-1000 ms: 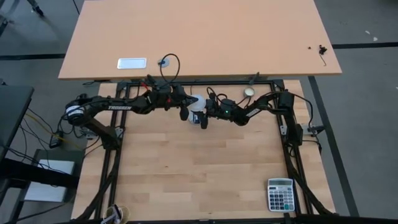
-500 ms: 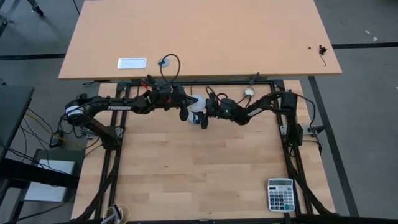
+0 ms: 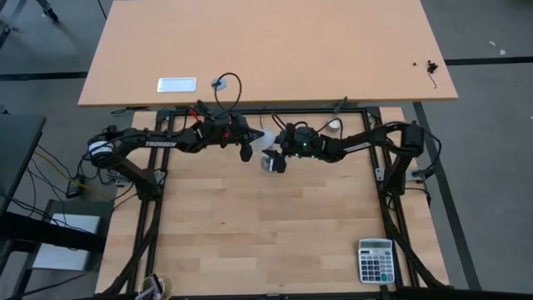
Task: Screw lightbulb
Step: Insert the light into the lamp socket
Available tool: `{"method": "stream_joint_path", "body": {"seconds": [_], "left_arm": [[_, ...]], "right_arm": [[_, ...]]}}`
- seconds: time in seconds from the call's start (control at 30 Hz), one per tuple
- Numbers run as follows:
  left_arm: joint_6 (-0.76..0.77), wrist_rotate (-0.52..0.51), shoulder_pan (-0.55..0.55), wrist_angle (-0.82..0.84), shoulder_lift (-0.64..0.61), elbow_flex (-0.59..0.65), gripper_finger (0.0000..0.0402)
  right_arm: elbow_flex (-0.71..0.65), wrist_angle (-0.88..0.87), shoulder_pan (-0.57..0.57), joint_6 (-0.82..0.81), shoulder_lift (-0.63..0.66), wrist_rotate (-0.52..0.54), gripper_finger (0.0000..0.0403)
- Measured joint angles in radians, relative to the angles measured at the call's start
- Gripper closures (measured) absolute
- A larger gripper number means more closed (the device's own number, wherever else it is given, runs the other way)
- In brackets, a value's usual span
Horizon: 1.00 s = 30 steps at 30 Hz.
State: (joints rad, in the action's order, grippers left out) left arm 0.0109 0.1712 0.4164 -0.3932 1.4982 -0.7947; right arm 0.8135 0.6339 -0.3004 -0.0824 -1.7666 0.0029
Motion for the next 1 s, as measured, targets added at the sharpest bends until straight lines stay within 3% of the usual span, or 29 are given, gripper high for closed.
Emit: {"method": "stream_joint_path", "body": {"seconds": [0.23,0.57,0.8,1.0], "left_arm": [[-0.003,-0.001,-0.017,-0.016,0.001,0.001,0.0401],[-0.003,0.019,-0.053,-0.047,0.0,0.001,0.0401],[-0.003,0.014,-0.054,-0.056,0.0,0.001,0.0401],[-0.002,0.014,-0.054,-0.058,0.0,0.0,0.0401]], "right_arm": [[0.003,0.023,0.0,0.031,-0.025,0.004,0.0145],[0.002,0.21,0.017,0.135,-0.118,0.03,0.0183],[0.003,0.365,0.01,0.131,-0.192,0.029,0.0186],[0.004,0.368,0.011,0.088,-0.195,0.027,0.0185]]}}
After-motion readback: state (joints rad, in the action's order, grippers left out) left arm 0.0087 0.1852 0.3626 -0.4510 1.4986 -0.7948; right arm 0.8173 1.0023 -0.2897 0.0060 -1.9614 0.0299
